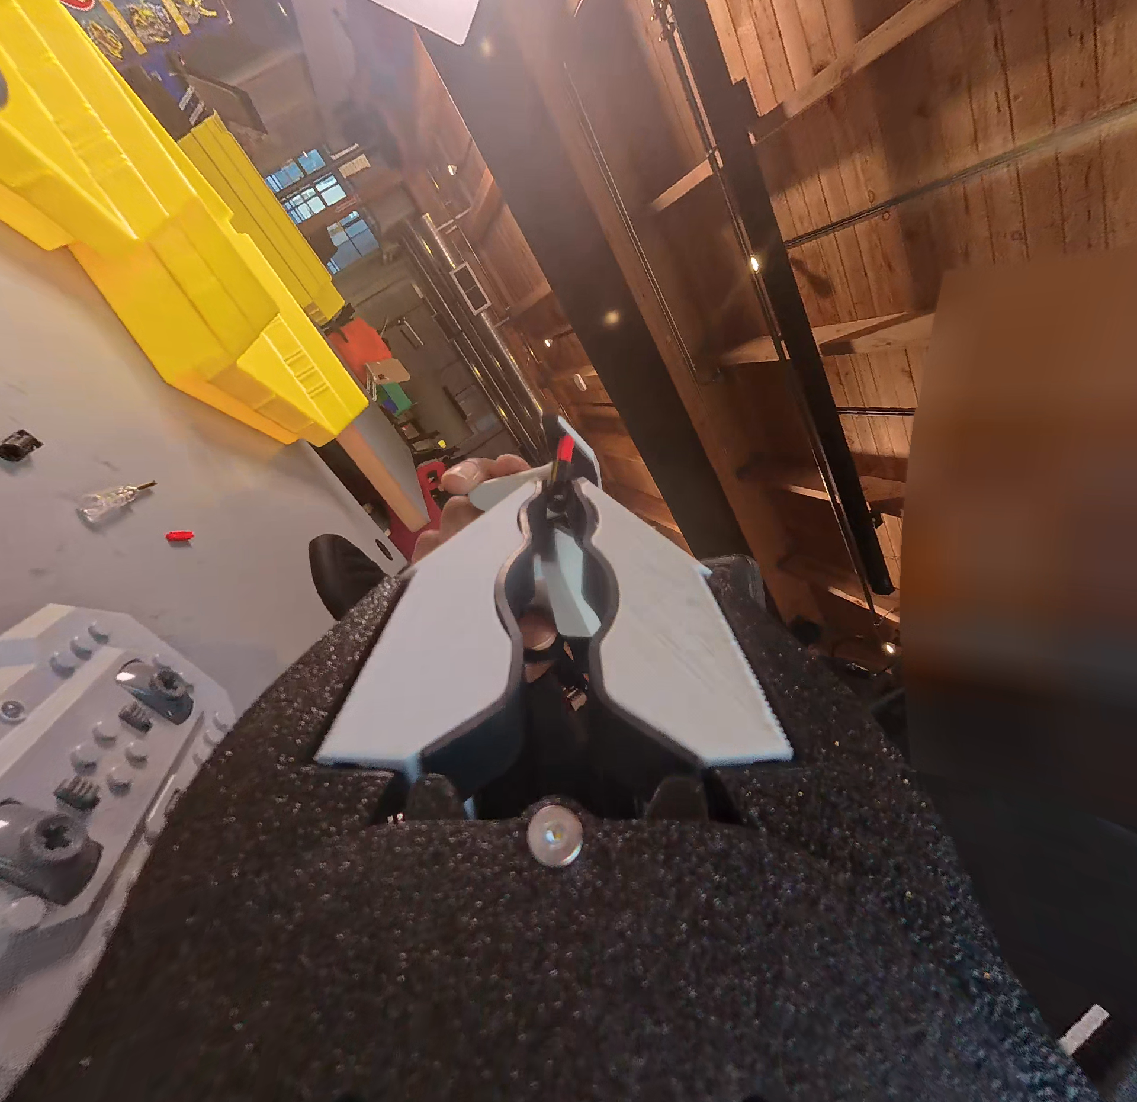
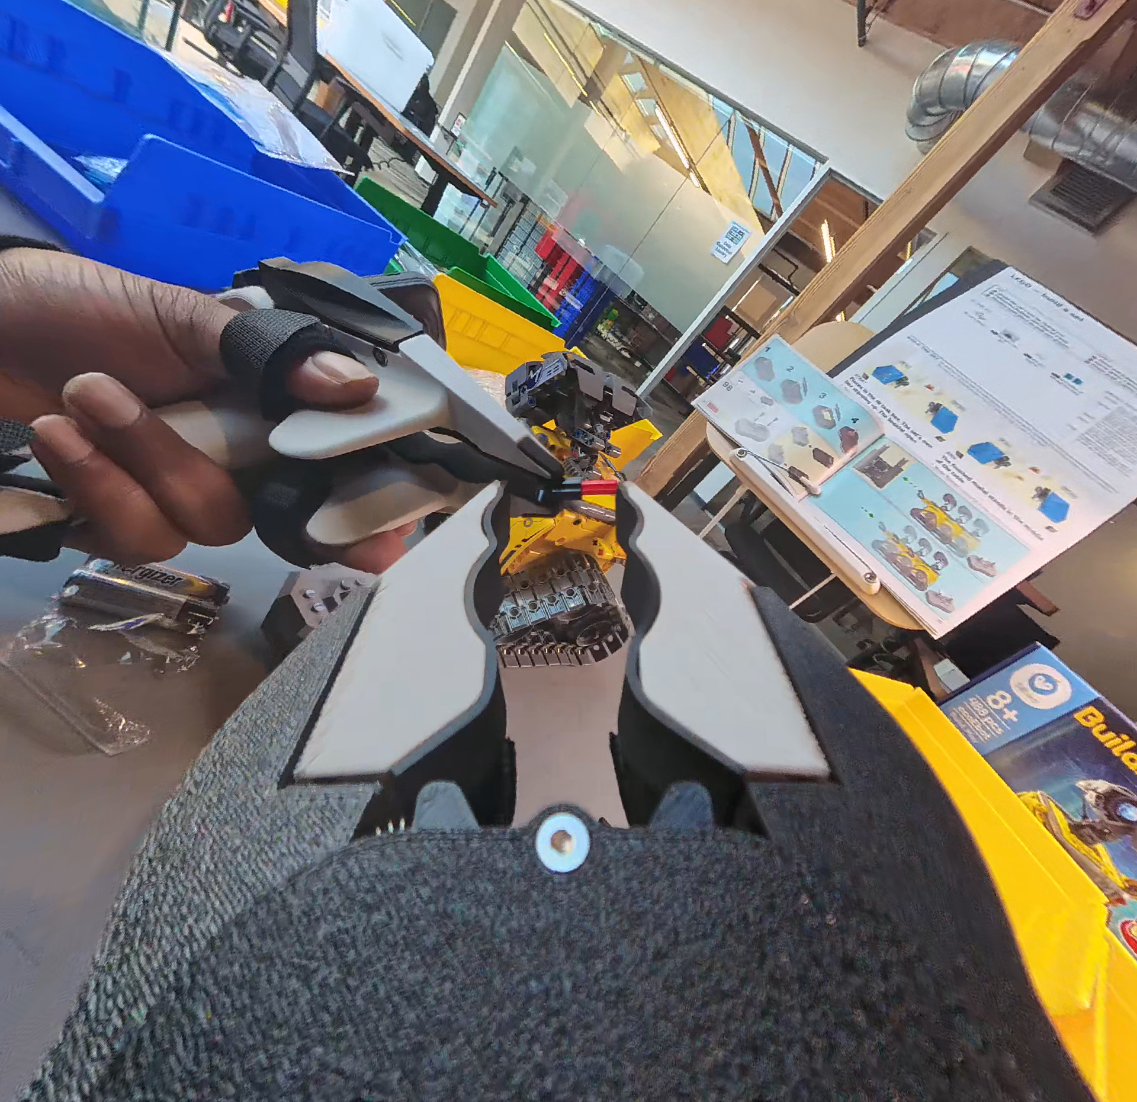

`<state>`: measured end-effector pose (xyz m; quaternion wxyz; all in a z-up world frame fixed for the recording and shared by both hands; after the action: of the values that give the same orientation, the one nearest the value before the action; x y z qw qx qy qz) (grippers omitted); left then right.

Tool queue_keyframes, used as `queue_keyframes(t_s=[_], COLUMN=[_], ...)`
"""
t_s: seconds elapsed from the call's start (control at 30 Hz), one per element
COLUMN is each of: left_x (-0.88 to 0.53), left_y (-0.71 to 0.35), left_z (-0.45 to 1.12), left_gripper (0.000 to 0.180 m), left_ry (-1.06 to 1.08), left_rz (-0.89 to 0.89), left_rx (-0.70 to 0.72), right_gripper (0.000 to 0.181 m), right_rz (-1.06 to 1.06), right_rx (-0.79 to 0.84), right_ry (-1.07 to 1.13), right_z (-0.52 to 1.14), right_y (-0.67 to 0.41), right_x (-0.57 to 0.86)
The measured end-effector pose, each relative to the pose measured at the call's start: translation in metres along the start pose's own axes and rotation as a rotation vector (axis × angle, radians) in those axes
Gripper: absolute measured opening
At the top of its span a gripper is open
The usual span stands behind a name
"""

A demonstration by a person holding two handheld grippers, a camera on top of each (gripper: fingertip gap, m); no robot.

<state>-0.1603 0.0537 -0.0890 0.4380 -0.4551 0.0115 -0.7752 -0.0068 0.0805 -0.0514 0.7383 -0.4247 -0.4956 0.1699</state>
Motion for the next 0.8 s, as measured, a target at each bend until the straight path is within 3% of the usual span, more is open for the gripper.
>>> queue_keyframes(t_s=[0.33,0.53,0.8], left_x=[0.0053,0.0039,0.008], left_y=[-0.0056,-0.0051,-0.0054], left_z=[-0.0033,-0.0063,-0.0044], left_gripper=[0.006,0.005,0.005], left_ry=[-0.019,-0.033,0.039], left_rz=[0.0,-0.045,-0.071], left_rx=[-0.216,-0.239,-0.218], right_gripper=[0.026,0.028,0.024], right_rz=[0.006,-0.115,0.053], right_rx=[0.0,0.03,0.062], right_ry=[-0.216,-0.241,-0.293], right_z=[-0.0023,-0.0027,-0.0015], right_y=[-0.0015,-0.0021,-0.0062], right_x=[0.004,0.001,0.0063])
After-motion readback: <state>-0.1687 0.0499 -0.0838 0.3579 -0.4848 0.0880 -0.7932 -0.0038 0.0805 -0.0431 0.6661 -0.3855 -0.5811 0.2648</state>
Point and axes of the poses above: each gripper's, where its closed fingertips meet, z out along the fingers, y out of its underside, x = y × z across the jaws, the point moved 10 cm from there along -z, back along the fingers, and after that the axes turned 12 degrees about y, right-handed, at the moved point
